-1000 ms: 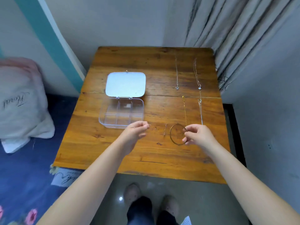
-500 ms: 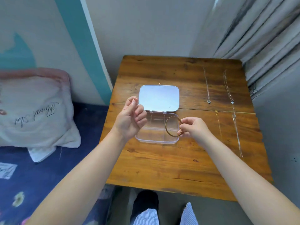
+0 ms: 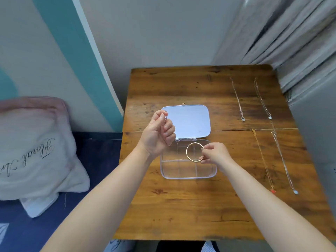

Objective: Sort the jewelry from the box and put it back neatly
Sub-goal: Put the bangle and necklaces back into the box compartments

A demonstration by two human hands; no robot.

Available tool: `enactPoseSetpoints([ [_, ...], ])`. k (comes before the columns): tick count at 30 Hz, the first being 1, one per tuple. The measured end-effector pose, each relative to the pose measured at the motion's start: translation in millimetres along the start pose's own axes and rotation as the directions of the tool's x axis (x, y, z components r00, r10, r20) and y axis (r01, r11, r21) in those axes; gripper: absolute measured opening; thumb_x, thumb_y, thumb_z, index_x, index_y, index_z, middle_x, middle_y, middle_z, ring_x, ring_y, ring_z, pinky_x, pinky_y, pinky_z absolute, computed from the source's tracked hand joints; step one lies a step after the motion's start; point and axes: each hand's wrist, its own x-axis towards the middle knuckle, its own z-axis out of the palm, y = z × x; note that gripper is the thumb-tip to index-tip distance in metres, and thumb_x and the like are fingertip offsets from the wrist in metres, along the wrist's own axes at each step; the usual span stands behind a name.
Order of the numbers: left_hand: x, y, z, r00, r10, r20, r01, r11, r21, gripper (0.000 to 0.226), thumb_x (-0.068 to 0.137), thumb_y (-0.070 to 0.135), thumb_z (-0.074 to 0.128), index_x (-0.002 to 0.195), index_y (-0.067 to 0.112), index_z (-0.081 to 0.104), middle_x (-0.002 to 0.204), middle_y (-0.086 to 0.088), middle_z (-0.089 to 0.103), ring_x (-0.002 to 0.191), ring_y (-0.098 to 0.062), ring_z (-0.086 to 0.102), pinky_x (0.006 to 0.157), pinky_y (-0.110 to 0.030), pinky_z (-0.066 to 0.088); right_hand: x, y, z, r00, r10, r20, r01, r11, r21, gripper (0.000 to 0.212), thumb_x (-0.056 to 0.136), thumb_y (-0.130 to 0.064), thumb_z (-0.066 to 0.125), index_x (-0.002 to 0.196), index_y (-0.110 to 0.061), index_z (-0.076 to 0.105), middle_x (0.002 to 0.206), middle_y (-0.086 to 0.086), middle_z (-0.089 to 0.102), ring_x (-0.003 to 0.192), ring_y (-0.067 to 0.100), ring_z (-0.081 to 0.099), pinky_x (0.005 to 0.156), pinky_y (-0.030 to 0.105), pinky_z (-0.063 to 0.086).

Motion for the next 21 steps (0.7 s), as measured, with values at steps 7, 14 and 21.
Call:
enactPoseSetpoints([
  [7,19.1,2.3,-20.8,0.999,0.033,-0.036,-0.033,0.999,-0.011,0.039,0.101,0.016,0.023,0.072,0.021,0.049,0.040,0.007,0.043,0.033,-0.004,0.036,0.034,-0.011,0.029,24.8,4.6,17.2,0.997,-0.033,-0.065,0.024,0.990,-0.137,0.020,0.080,0.008,0.045,0.072,-0.003,0.060,0.077,0.011,0.059,0.049,0.018,0.060,0.043,0.015,0.052],
  [14,26.1,-10.8,-20.7,1.000,-0.002,-0.017,0.003,0.997,0.081,0.037,0.101,0.010,0.021,0.074,0.018,0.045,0.041,0.007,0.046,0.034,-0.005,0.039,0.037,-0.011,0.034,21.2,5.5,34.5,0.969,-0.233,-0.079,0.198,0.931,-0.306,0.024,0.078,0.006,0.045,0.093,0.007,0.064,0.076,0.020,0.065,0.086,0.039,0.065,0.085,0.050,0.053],
  [21,29.4,-26.6,-38.5,0.992,-0.033,-0.126,0.072,0.944,0.321,0.037,0.098,-0.001,0.027,0.071,0.014,0.047,0.059,0.000,0.051,0.045,-0.004,0.052,0.048,-0.012,0.047,27.3,16.1,37.8,0.960,-0.254,-0.115,0.195,0.907,-0.374,0.027,0.083,0.003,0.045,0.104,0.004,0.062,0.098,0.024,0.068,0.092,0.035,0.065,0.088,0.040,0.052],
])
